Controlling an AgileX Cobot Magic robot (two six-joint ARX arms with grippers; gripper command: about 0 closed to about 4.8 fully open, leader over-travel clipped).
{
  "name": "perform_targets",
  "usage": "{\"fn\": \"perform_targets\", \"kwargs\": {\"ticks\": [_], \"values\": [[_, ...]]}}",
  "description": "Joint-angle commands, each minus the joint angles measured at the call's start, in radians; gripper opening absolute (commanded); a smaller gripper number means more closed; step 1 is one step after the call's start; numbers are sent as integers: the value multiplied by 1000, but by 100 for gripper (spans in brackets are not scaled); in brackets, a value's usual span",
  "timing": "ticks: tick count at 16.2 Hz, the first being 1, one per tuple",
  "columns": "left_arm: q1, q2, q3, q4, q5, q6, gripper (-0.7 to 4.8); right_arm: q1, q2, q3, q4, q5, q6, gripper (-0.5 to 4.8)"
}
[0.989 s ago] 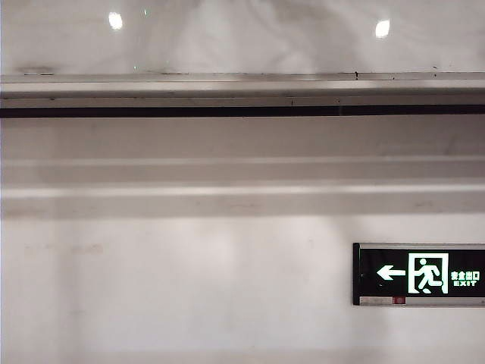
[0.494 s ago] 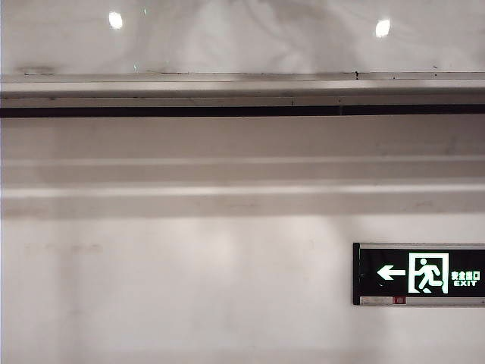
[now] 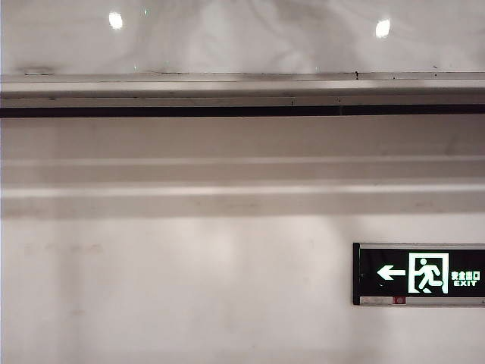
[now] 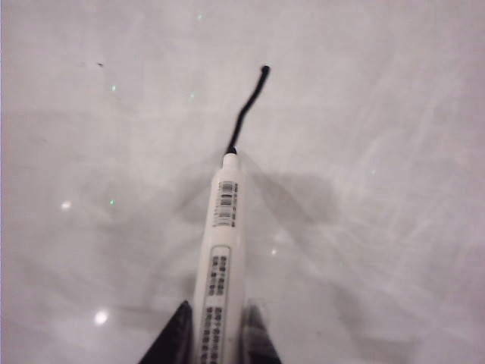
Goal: Take a marker from the whiteboard tray, write "Hi!" on the whiteboard, and then put the marker back vertically into the whiteboard tray.
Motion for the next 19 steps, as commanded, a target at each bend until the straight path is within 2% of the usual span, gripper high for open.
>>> {"fn": "perform_targets", "kwargs": {"ticks": [1,10,13,19], "values": [[0,-3,4,6,4,1,-6,0,-4,4,24,2,-2,-1],[0,-3,4,6,4,1,-6,-24,-5,6,0,60,-4,-1],[0,-3,4,7,4,1,-6,-25,-6,6,-4,5,-6,-1],[0,-3,4,6,4,1,-6,-13,-5,6,2,-26,-6,-1]]}}
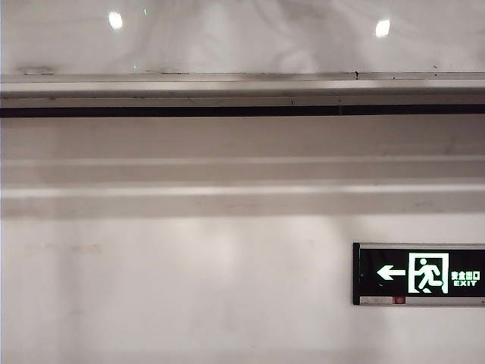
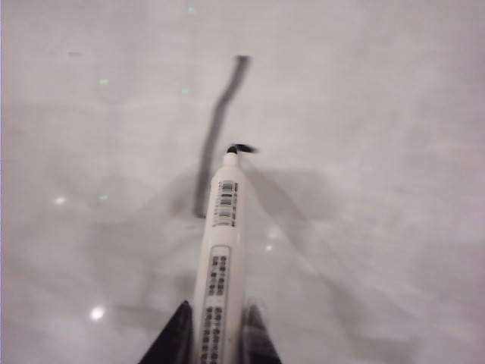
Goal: Take a marker from the whiteboard tray, write "Hi!" on the whiteboard, and then put the marker back vertically into the whiteboard tray.
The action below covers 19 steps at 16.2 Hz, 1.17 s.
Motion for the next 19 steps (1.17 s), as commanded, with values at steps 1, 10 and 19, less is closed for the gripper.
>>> {"fn": "perform_targets", "kwargs": {"ticks": [1,10,19], "values": [[0,-3,4,6,5,1,-6,2,-5,3,15,-23,-2,-1],[0,-3,4,-1,5,1,-6,-1,-5,3,21,45,-3,-1],[0,-3,4,-1,5,1,-6,-14,-9,4,-1,94,-18,-1]]}}
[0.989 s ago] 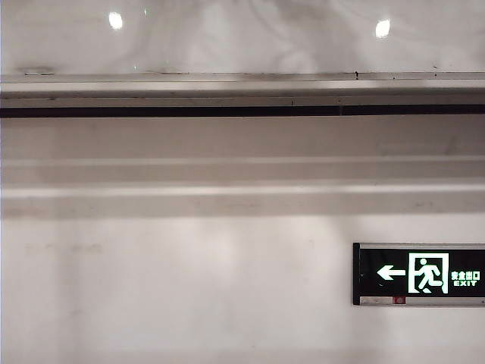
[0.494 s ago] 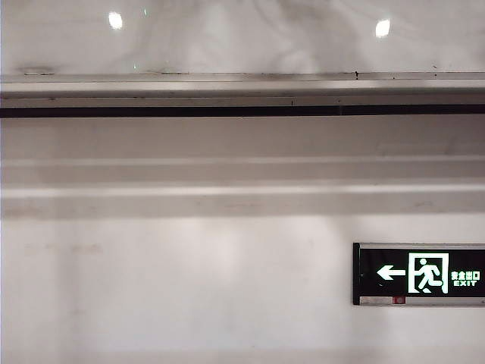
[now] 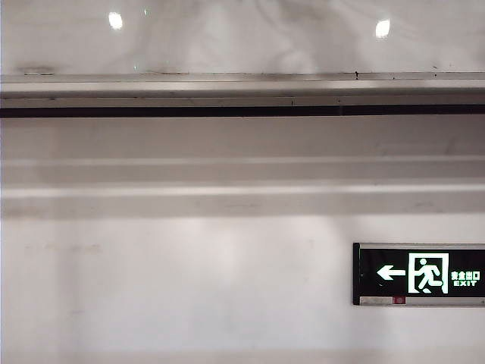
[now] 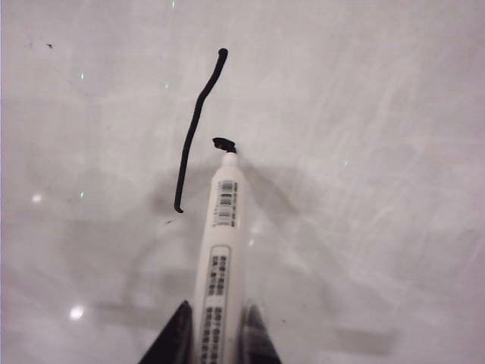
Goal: Take a marker from the whiteboard tray, write "Hi!" on the whiteboard, and then put the marker back vertically into the whiteboard tray.
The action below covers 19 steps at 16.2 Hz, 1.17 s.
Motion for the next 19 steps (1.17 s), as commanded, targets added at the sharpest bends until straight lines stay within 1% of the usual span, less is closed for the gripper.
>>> {"fn": "perform_targets", "kwargs": {"ticks": [1,10,12,14,19], "values": [[0,-3,4,7,5,1,-6,-13,-9,4,-8,38,-3,-1],[0,-3,4,8,5,1,-6,-27,-26,4,-23,47,-3,-1],[0,-3,4,7,5,1,-6,-26,-38,4,-21,24,-11,-1],[0,-3,4,6,5,1,-6,-24,-58,4,5,21,-13,-1],[0,-3,4,7,6,1,-6,-40,-68,4,108,-76,-63,-1]]}}
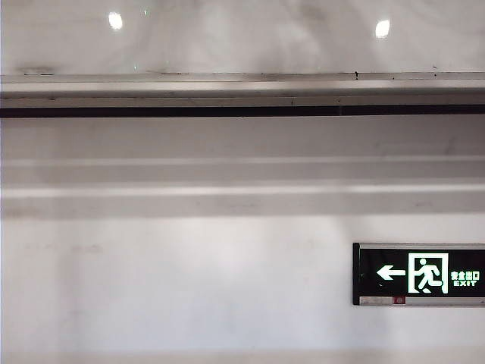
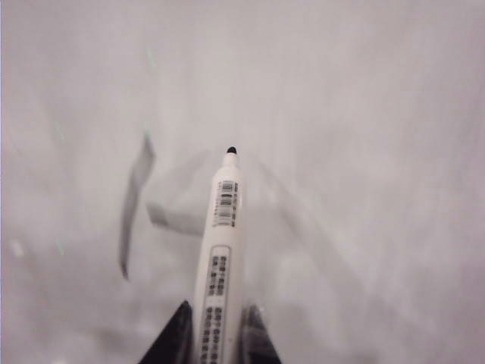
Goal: Take a marker from the whiteboard tray, write "Hi!" on the whiteboard, and then put the marker back vertically into the whiteboard tray.
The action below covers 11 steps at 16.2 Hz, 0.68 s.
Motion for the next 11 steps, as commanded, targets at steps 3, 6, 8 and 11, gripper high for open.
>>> {"fn": "perform_targets", "kwargs": {"ticks": [3,6,8,11], "values": [[0,-3,4,7,5,1,-6,-13,9,1,45,-56,-31,-1],[0,-3,4,8,5,1,-6,-15,17,1,45,-53,-31,-1],[0,-3,4,8,6,1,-6,-23,23,1,41,-52,-31,-1],[0,-3,4,7,8,1,-6,-35,32,1,45,-45,-31,-1]]}}
